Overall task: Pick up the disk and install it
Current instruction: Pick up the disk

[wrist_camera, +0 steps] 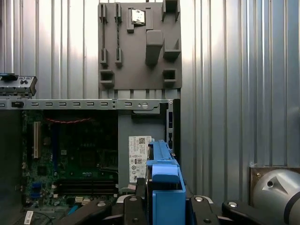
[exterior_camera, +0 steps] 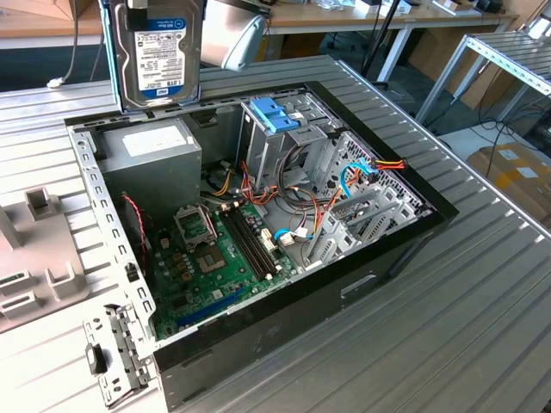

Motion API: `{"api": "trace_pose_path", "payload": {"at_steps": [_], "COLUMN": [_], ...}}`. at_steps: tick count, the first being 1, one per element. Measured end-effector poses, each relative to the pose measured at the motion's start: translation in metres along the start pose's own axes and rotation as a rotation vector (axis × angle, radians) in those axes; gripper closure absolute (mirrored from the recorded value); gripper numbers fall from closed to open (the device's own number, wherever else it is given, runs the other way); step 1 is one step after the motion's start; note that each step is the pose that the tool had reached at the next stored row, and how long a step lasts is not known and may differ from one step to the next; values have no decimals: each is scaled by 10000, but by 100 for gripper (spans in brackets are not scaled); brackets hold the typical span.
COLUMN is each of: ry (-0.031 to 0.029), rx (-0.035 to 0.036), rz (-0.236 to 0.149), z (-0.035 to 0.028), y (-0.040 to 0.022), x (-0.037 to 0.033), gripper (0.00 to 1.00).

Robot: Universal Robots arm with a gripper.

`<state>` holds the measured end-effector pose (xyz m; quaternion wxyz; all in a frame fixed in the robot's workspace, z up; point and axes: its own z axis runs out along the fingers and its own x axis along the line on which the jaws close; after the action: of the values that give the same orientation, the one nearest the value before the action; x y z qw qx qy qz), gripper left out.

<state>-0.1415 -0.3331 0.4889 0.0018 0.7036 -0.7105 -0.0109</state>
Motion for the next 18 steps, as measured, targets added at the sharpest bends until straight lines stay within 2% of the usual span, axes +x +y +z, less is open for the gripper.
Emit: {"api": "trace_pose_path", "payload": {"at_steps": [18], "ry": [0], "rx": [0], "rz": [0], "z": [10], "y": [-142], "x": [106], "gripper": [63]}}
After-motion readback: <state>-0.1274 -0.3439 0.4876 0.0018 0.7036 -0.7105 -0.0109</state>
